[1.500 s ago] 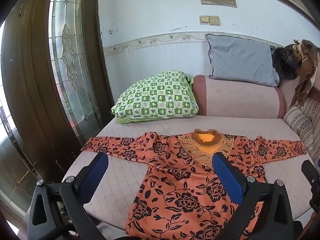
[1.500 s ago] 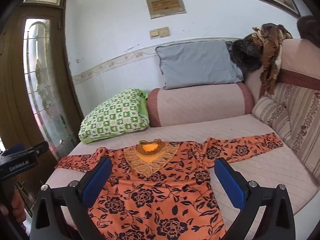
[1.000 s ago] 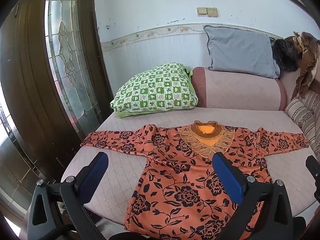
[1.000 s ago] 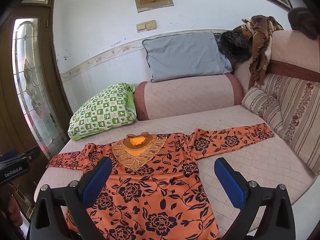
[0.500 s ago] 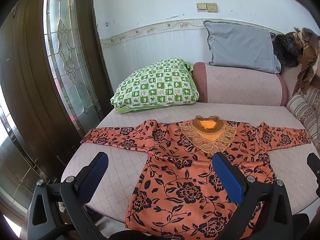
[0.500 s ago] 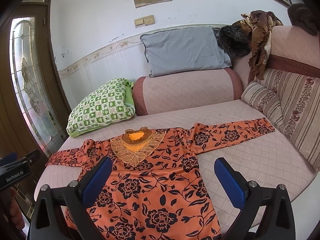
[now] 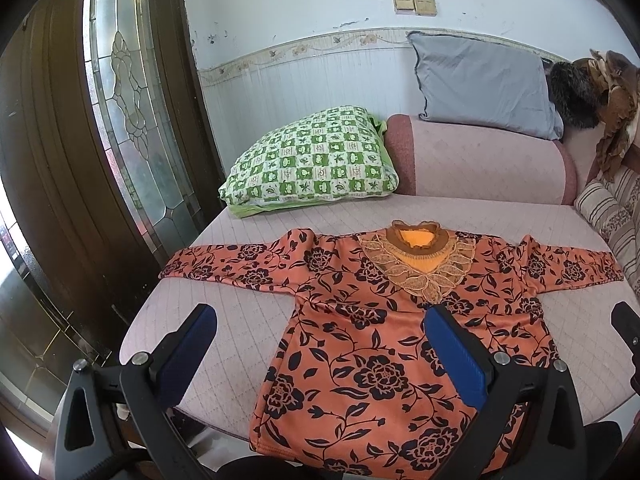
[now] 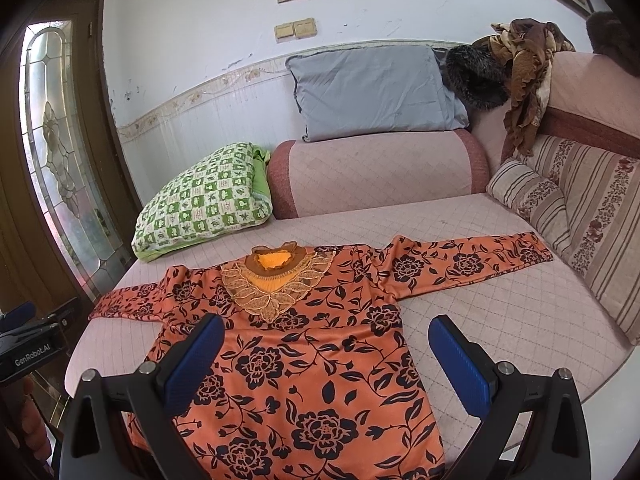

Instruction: Fold small clothes

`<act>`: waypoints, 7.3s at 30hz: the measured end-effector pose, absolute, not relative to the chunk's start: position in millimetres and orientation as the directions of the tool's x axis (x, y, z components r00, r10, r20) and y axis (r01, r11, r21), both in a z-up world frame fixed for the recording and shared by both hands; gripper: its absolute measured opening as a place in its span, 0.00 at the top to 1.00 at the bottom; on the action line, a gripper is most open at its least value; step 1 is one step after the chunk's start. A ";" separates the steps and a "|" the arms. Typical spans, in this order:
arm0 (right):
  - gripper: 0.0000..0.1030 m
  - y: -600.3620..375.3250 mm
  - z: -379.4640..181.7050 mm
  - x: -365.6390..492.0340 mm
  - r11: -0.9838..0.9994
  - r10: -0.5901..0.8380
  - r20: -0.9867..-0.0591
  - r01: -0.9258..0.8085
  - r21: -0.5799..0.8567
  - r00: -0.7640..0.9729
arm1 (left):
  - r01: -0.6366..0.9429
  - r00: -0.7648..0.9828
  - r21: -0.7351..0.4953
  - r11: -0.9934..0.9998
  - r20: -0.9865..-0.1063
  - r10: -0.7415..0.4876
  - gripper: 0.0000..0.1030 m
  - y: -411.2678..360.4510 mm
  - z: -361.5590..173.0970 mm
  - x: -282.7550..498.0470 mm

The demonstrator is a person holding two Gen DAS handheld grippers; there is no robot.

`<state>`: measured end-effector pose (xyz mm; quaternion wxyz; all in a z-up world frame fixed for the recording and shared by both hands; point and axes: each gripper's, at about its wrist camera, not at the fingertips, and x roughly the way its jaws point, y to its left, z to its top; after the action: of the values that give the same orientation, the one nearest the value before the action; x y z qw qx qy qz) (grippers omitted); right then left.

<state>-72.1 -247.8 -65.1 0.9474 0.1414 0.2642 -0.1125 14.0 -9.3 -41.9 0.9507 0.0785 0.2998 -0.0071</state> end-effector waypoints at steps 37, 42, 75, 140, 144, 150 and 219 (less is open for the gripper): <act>0.00 -240.4 -72.5 -64.1 0.939 -0.137 -0.563 0.288 0.188 0.815 | 0.081 0.806 0.146 0.986 -0.592 0.021 0.00 -11.8 -54.7 16.2; 0.00 -240.1 -74.4 -64.1 0.939 -0.135 -0.565 0.288 0.190 0.814 | 0.081 0.804 0.147 0.986 -0.594 0.023 0.00 -12.9 -56.5 16.4; 0.00 -269.2 -97.4 -24.9 0.924 -0.206 -0.644 0.362 0.119 0.737 | 0.155 0.741 0.203 0.967 -0.671 0.022 0.00 -57.8 -107.7 71.9; 0.07 -138.5 -240.1 309.4 0.241 0.675 -0.296 0.177 0.954 0.676 | -0.519 0.616 -0.058 0.853 -0.718 0.326 0.00 118.5 -195.1 261.1; 0.07 -146.7 -221.5 285.5 0.360 0.663 -0.314 0.079 0.930 0.679 | -0.499 0.631 -0.081 0.863 -0.716 0.298 0.00 114.5 -194.5 261.6; 0.09 -218.7 -192.9 221.7 0.558 0.512 -0.442 0.106 0.823 0.736 | -0.320 0.699 -0.088 0.943 -0.694 0.173 0.00 53.7 -191.3 267.1; 0.00 -272.9 -283.4 229.0 0.726 0.321 -0.685 0.293 0.621 0.654 | -0.591 0.593 -0.483 0.646 -0.803 -0.059 0.74 363.1 -268.9 389.7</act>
<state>229.0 -272.9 -283.4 0.8309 0.3697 0.4157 0.0084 389.7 363.1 -268.9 0.8042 -0.3869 0.4197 0.1655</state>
